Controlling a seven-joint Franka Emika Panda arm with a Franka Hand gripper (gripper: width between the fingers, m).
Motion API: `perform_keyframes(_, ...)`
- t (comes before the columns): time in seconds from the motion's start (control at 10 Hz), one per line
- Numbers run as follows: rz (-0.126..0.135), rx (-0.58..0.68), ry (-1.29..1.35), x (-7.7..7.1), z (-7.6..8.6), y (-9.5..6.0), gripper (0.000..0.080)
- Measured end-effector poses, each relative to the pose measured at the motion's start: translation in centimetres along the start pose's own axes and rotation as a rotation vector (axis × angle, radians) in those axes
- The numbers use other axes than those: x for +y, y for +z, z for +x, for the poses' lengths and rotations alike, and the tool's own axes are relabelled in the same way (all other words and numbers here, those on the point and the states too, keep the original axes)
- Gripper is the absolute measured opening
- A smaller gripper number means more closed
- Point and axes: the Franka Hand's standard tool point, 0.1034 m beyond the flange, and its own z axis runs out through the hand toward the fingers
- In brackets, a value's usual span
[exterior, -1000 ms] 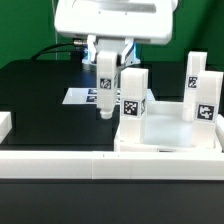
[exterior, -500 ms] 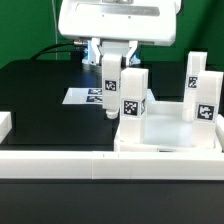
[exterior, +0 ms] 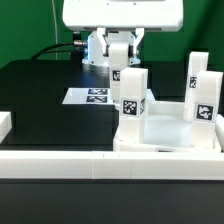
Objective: Assemble desk
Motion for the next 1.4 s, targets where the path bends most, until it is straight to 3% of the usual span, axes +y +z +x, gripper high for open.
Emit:
perform_keyframes(0.8,-0.003,-0.018,0.003,0.5,0.4,-0.1,0.0291)
perform_keyframes(1.2,-0.016,-0.028,-0.016,3.3,0.1,-0.1,0.0291)
perform_keyframes(1.4,-0.021,-0.026,-0.009,3.8,0.5,0.0,0.0291)
